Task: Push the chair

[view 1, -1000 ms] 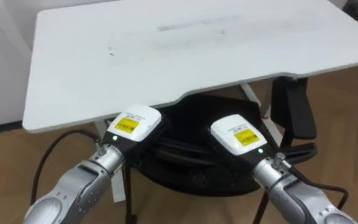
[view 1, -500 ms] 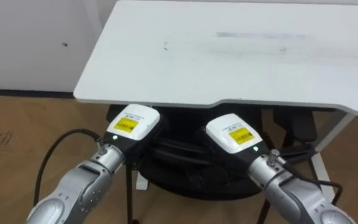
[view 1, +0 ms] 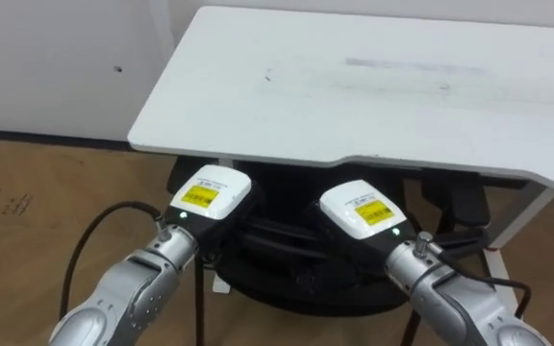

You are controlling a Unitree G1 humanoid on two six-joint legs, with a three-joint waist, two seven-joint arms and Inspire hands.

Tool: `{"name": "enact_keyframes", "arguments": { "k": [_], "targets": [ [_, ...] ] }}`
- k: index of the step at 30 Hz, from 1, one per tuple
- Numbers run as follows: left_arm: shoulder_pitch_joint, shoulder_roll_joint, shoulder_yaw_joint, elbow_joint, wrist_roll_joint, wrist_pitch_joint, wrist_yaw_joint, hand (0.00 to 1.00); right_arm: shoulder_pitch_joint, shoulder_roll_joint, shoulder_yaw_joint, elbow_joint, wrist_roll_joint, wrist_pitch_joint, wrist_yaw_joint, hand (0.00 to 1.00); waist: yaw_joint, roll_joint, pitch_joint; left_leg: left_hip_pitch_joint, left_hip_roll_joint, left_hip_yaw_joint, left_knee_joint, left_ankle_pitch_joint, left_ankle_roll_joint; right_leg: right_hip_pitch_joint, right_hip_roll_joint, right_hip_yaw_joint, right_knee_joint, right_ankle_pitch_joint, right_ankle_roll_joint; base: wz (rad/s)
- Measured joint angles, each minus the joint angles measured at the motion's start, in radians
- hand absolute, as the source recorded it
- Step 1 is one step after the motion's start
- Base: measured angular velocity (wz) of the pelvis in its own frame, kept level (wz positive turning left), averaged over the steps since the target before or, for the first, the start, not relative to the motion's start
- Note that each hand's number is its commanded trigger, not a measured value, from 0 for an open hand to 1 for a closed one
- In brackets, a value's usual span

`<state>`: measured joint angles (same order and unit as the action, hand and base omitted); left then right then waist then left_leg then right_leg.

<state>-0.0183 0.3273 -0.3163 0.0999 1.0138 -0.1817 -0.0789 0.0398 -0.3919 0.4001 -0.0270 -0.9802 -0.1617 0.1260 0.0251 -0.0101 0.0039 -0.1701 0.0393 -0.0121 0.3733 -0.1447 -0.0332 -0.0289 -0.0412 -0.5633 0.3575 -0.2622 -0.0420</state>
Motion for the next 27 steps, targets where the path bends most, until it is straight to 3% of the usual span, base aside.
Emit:
{"name": "enact_keyframes", "arguments": {
  "k": [1, 2, 7, 12, 20, 24, 27],
  "targets": [
    [0.002, 0.0, 0.0, 0.0, 0.0, 0.001, 0.0, 0.73, 0.0, 0.0, 0.0, -0.001, 0.0, 0.001, 0.002, 0.71, -0.003, 0.0, 0.0001, 0.007, -0.002, 0.0, -0.019, 0.009, 0.001, 0.0, 0.0, 0.008, -0.003, 0.003, 0.005, 0.0],
    [0.005, 0.0, -0.001, 0.0, -0.001, 0.002, 0.001, 0.0, 0.0, 0.0, 0.001, -0.005, -0.001, 0.003, 0.009, 0.03, -0.01, 0.001, -0.0003, 0.02, -0.011, 0.0, -0.049, 0.026, 0.002, 0.0, -0.001, 0.016, -0.013, 0.008, 0.008, 0.0],
    [0.015, -0.005, -0.001, 0.0, -0.001, 0.019, 0.002, 0.0, 0.0, 0.004, 0.003, -0.018, 0.0, 0.013, 0.036, 0.0, -0.016, 0.007, -0.0036, 0.046, -0.019, 0.0, -0.106, 0.053, 0.004, 0.0, -0.007, 0.029, -0.018, 0.01, 0.011, 0.0],
    [0.014, -0.006, 0.005, -0.022, -0.002, 0.065, -0.003, 0.0, -0.001, 0.005, -0.018, -0.065, 0.122, 0.062, 0.071, 0.0, -0.016, 0.025, -0.0191, 0.066, -0.023, 0.012, -0.137, 0.06, 0.006, 0.004, -0.005, 0.04, -0.038, 0.016, 0.007, -0.06],
    [0.013, -0.006, 0.018, -0.062, -0.019, 0.103, -0.019, 0.0, -0.008, 0.035, -0.062, -0.108, 0.257, 0.102, 0.072, 0.0, -0.017, 0.023, -0.0131, 0.086, -0.033, 0.011, -0.151, 0.062, 0.014, 0.029, 0.001, 0.044, -0.067, 0.021, 0.001, 0.01],
    [0.012, -0.01, 0.027, -0.099, -0.022, 0.116, -0.019, 0.0, -0.01, 0.048, -0.082, -0.108, 0.27, 0.112, 0.072, 0.0, -0.016, 0.018, -0.0018, 0.086, -0.036, 0.014, -0.153, 0.059, 0.016, 0.036, 0.003, 0.045, -0.084, 0.029, 0.004, 0.0],
    [0.012, -0.012, 0.041, -0.116, -0.041, 0.115, -0.019, 0.0, -0.01, 0.058, -0.107, -0.108, 0.279, 0.112, 0.063, 0.0, -0.011, 0.014, 0.0013, 0.086, -0.038, 0.024, -0.153, 0.057, 0.02, 0.041, 0.004, 0.047, -0.098, 0.036, 0.003, -0.01]
  ]
}}
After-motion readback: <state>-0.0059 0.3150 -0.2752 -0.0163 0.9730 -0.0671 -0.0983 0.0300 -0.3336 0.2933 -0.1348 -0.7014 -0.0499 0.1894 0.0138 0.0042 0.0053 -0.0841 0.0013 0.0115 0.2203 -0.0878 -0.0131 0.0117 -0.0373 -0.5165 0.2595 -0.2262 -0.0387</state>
